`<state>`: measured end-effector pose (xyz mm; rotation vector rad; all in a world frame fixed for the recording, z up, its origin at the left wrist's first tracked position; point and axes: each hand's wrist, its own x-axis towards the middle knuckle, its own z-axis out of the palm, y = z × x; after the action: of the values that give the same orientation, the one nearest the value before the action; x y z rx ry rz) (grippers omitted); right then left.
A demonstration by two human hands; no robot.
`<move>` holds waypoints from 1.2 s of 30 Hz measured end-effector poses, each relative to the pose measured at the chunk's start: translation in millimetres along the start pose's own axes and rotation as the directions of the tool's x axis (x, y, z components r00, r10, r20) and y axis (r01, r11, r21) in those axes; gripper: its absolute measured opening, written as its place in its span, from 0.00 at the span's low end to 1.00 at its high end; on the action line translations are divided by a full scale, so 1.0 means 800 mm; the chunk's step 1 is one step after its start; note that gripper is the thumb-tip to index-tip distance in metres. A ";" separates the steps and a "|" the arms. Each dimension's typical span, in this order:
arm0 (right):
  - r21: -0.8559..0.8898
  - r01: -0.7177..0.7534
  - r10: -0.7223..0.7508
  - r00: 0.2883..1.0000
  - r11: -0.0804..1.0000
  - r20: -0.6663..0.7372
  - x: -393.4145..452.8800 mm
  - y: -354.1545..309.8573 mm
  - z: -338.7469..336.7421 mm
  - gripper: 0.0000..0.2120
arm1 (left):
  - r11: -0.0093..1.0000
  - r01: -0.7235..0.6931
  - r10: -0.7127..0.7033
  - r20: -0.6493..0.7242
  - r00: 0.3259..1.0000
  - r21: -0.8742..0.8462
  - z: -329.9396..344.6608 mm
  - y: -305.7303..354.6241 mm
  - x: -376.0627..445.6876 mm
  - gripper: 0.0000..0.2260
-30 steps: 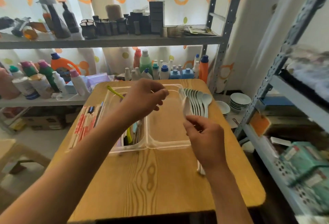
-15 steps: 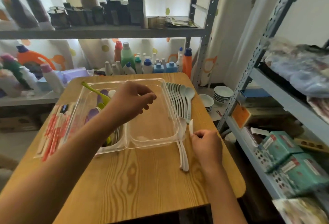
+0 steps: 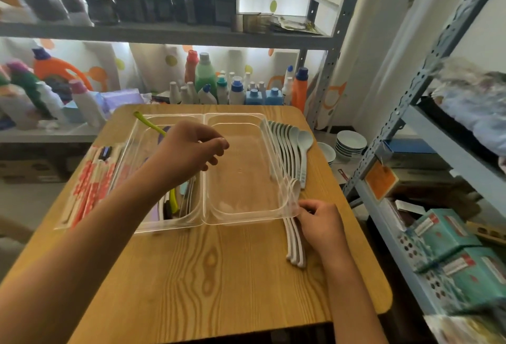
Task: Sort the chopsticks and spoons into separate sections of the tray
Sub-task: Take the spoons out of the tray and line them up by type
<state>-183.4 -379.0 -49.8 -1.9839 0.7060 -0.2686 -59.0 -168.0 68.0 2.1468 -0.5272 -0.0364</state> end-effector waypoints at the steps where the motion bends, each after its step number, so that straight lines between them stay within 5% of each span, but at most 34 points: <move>1: 0.006 -0.004 0.004 1.000 1.000 0.000 0.000 -0.001 -0.001 0.05 | 1.000 0.004 -0.004 -0.003 1.000 -0.010 -0.001 -0.001 0.001 0.06; 16: 0.116 0.139 -0.112 0.970 0.983 -0.214 -0.012 -0.048 -0.010 0.07 | 1.000 -0.007 0.007 0.003 1.000 -0.018 -0.021 -0.011 -0.006 0.05; 27: 0.174 0.310 -0.314 0.949 0.935 -0.003 -0.027 -0.149 0.089 0.07 | 0.984 0.169 -0.157 -0.163 0.974 0.064 -0.084 -0.076 0.005 0.09; 31: 0.194 0.318 -0.335 0.940 0.928 0.059 -0.030 -0.165 0.114 0.08 | 0.930 0.230 -0.174 -0.207 0.963 0.286 -0.084 -0.103 0.026 0.09; 36: 0.177 0.330 -0.348 0.934 0.927 0.081 -0.034 -0.168 0.120 0.08 | 0.780 0.271 -0.274 -0.080 0.958 0.565 -0.069 -0.117 0.043 0.15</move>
<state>-112.0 -245.1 20.8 -1.9412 0.2556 -0.4061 17.8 -91.3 33.0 2.8075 -0.2325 -0.0507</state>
